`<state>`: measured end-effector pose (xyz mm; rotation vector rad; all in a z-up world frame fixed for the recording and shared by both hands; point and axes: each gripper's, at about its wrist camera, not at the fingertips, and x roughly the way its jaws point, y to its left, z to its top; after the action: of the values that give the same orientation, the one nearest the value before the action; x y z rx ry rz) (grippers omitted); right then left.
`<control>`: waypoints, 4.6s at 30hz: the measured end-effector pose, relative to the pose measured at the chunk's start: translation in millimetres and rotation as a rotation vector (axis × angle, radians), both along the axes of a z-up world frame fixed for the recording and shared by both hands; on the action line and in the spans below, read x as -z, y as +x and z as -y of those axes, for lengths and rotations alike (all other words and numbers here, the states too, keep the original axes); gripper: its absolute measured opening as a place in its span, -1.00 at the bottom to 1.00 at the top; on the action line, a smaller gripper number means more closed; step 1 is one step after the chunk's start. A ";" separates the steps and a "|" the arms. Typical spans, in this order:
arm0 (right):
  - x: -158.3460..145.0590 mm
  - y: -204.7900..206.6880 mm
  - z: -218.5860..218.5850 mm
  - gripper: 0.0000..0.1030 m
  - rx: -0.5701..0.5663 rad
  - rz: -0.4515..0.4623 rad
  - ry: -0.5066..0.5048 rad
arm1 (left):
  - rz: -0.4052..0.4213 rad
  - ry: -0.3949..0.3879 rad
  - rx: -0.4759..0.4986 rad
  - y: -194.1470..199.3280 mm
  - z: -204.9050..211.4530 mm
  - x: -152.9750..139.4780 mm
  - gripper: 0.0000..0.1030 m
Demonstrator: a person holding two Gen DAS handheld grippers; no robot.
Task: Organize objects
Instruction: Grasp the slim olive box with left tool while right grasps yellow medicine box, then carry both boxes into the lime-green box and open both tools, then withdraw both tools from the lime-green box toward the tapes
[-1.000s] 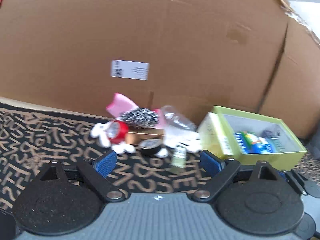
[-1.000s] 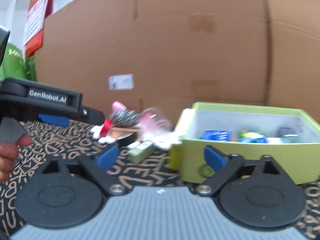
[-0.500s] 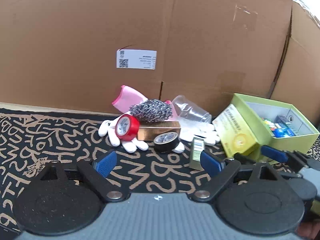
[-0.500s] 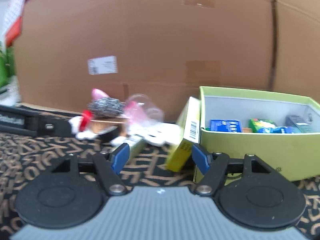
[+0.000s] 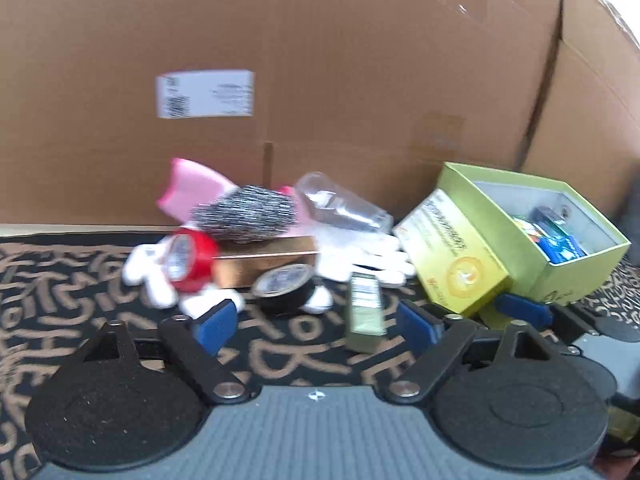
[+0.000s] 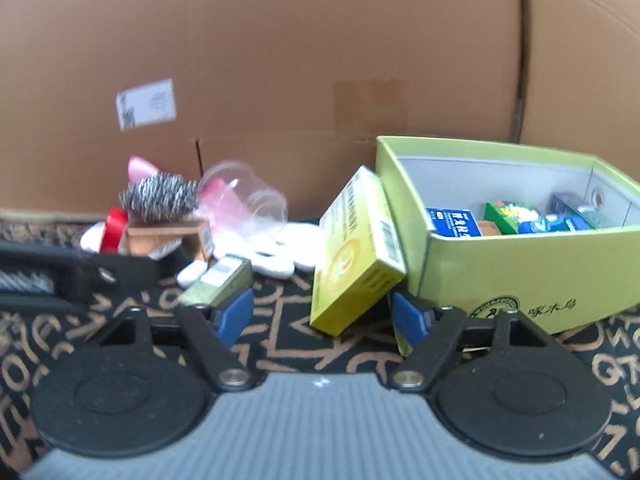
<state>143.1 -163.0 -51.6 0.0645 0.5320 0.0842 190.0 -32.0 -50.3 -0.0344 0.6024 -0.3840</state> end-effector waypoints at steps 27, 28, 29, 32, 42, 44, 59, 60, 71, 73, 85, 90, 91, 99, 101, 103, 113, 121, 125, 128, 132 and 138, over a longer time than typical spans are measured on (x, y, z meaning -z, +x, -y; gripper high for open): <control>2.5 -7.9 22.9 -0.63 -0.009 0.027 0.125 | -0.063 -0.115 0.053 7.2 5.1 -1.8 -0.37; 0.8 -17.6 26.3 -0.63 -0.028 0.026 0.116 | -0.071 -0.100 0.061 8.9 13.2 1.6 -0.37; -1.0 -28.1 29.8 -0.63 -0.045 0.029 0.103 | -0.076 -0.086 0.067 10.5 20.1 5.0 -0.36; -7.9 -67.4 42.1 -0.63 -0.113 0.067 -0.012 | -0.086 -0.029 0.061 16.2 38.5 15.2 -0.35; 6.6 -147.5 22.9 -0.05 -0.373 0.126 -0.429 | -0.121 0.002 0.023 15.5 39.8 24.6 -0.55; 0.8 -141.7 23.9 0.22 -0.352 0.120 -0.313 | -0.123 0.009 0.025 -1.5 28.6 23.7 -0.55; 15.4 -71.0 37.1 0.57 -0.188 -0.103 -0.024 | -0.091 0.088 0.017 -74.8 20.3 22.5 0.02; 16.3 -69.5 37.0 0.57 -0.187 -0.101 -0.027 | -0.098 0.088 0.019 -71.0 21.2 23.8 0.01; 17.9 -69.8 36.2 0.27 -0.239 -0.110 -0.019 | -0.073 0.150 0.043 -75.6 32.9 22.9 -0.55; 15.3 -77.0 45.7 0.27 -0.243 -0.099 0.019 | -0.097 0.123 0.067 -76.2 33.8 19.3 -0.55; -48.2 -114.2 130.6 0.26 -0.145 0.081 0.070 | 0.046 -0.018 0.223 -71.1 99.1 -63.2 -0.55; -81.5 -82.9 169.0 0.26 -0.045 0.147 0.007 | 0.085 -0.020 0.222 -41.6 142.4 -92.0 -0.55; -86.0 -73.8 176.3 0.26 -0.025 0.157 -0.012 | 0.076 -0.022 0.215 -32.4 151.4 -94.8 -0.55; -77.3 16.4 218.5 0.27 0.066 0.103 -0.079 | 0.048 0.039 0.133 30.6 209.2 -76.9 -0.55; -70.3 33.7 224.1 0.27 0.074 0.080 -0.089 | 0.036 0.048 0.129 40.8 217.8 -69.0 -0.55; -63.3 46.3 227.7 0.27 0.084 0.058 -0.096 | 0.032 0.063 0.121 47.5 223.2 -62.6 -0.55; -41.6 41.5 229.3 0.81 0.135 0.089 -0.131 | 0.115 0.020 0.087 39.4 206.8 -52.0 0.76; -48.4 -57.4 210.2 1.00 0.134 0.278 0.076 | 0.046 0.009 0.019 -3.9 172.3 -53.1 0.76; -56.2 -72.3 198.0 1.00 0.095 0.274 0.128 | 0.030 0.021 -0.017 -36.4 150.0 -45.1 0.76; -49.0 -87.0 178.9 1.00 0.055 0.243 0.105 | 0.037 0.049 -0.067 -50.1 138.8 -35.9 0.76; -39.0 -100.1 156.2 1.00 0.010 0.207 0.092 | 0.014 0.052 -0.114 -60.8 117.1 -26.5 0.76; -27.2 -110.2 128.2 1.00 -0.043 0.152 0.104 | -0.036 0.065 -0.174 -62.6 93.9 -10.9 0.76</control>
<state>33.0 -291.2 -24.4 0.1470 0.3765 0.1578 127.4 -125.9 -39.4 -0.0310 0.6421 -0.1948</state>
